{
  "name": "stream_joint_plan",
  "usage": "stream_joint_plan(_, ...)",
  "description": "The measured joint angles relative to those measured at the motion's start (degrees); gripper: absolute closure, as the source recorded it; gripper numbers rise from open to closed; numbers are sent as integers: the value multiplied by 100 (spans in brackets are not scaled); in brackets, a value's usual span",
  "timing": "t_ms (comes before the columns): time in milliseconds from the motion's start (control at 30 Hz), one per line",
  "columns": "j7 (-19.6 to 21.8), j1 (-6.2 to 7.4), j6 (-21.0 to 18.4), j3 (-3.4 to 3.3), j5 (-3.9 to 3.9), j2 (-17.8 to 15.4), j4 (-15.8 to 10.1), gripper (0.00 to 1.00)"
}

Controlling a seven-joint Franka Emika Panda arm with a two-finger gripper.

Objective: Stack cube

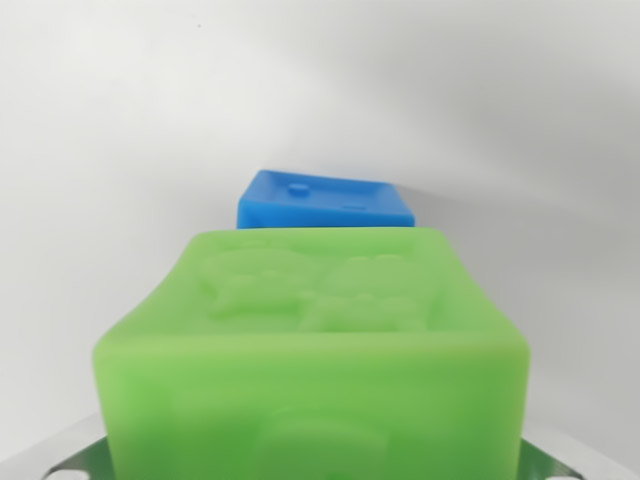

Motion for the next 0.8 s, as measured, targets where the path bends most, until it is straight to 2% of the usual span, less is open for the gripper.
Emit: stream_joint_plan(800, -8, -9, 345, 13, 14, 389, 42, 100)
